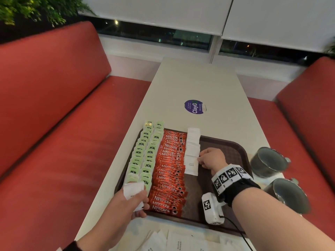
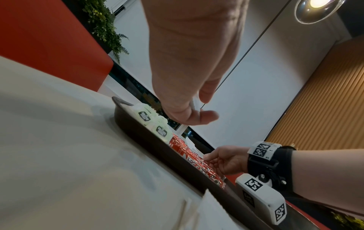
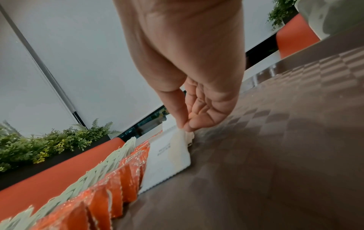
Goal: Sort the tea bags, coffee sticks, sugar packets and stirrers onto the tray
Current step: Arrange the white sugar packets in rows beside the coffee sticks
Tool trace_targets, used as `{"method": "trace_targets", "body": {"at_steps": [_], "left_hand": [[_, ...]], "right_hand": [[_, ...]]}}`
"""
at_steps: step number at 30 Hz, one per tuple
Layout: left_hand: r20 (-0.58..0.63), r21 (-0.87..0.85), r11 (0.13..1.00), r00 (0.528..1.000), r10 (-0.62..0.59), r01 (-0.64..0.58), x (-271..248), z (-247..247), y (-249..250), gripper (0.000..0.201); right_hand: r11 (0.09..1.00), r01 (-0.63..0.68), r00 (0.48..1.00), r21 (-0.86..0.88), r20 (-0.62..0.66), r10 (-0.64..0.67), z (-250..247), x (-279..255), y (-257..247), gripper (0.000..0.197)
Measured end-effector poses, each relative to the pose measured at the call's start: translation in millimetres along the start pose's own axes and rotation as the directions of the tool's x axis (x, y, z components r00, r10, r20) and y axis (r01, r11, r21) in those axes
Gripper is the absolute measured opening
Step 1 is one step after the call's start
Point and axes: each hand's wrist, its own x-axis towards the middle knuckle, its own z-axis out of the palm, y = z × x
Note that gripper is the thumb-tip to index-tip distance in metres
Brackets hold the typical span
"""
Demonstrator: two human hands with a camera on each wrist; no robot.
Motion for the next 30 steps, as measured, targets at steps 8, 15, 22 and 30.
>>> {"method": "trace_targets", "body": {"at_steps": [8,15,22,30], "left_hand": [[0.110,-0.195,0.978,0.992,-0.060,0.081,-6,0,10,0.023],[0.314,-0.201,0.975,0.949,-0.022,0.089,-9,25,24,0.027],[0.179,0.070,0.994,0.981,0.068,-0.082,-5,43,21,0.025],[0.108,-0.003,1.000,0.994,-0.004,0.004,-2,29,15,0.021]], "right_hand": [[0.934,0.338,0.940,-0.117,-0.009,-0.341,-10,-53,-18,0.004],[0.852,0.517,0.773,0.082,0.383,-0.505,3,-150,-22,0.010],[0.917,0.345,0.874,0.203,0.287,-0.392,2,-149,-4,0.015],[0.952,0.160,0.984,0.262,0.038,-0.176,-35,-101,2,0.016]]}}
